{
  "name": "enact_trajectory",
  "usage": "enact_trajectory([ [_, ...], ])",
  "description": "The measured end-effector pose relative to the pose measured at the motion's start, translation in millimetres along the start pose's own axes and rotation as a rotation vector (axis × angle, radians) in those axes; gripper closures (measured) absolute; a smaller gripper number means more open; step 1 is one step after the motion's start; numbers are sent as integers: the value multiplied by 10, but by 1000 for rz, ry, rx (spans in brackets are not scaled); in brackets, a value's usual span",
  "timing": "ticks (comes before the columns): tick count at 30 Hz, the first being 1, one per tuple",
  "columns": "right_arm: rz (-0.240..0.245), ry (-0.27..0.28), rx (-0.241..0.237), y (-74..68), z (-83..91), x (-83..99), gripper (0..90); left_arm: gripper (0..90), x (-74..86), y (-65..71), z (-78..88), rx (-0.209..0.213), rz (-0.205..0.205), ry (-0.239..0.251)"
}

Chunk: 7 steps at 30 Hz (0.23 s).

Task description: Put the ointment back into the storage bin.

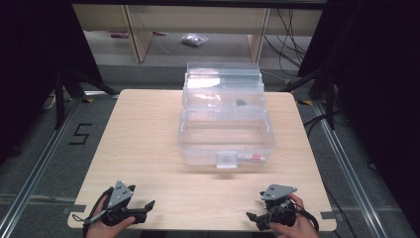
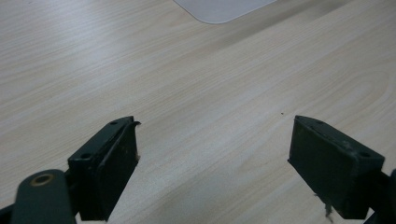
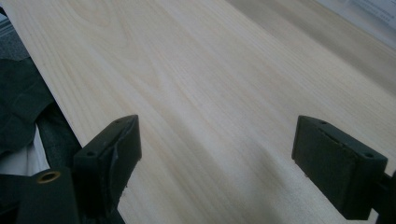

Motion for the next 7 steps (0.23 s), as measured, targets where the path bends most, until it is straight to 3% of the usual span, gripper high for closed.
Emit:
enact_trajectory([
  [7,-5,-1,3,-14,-1,1,166,150,-1,3,7,6,-5,2],
])
Point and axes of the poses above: each handheld gripper's, and its own axes: z roughly backward along the jaws, x roughly out of its underside, y roughly to its right, the point moved 10 cm from there along -z, roughly forward along the jaws, and after that the axes turned 12 degrees about -z, right-handed, at the moved point
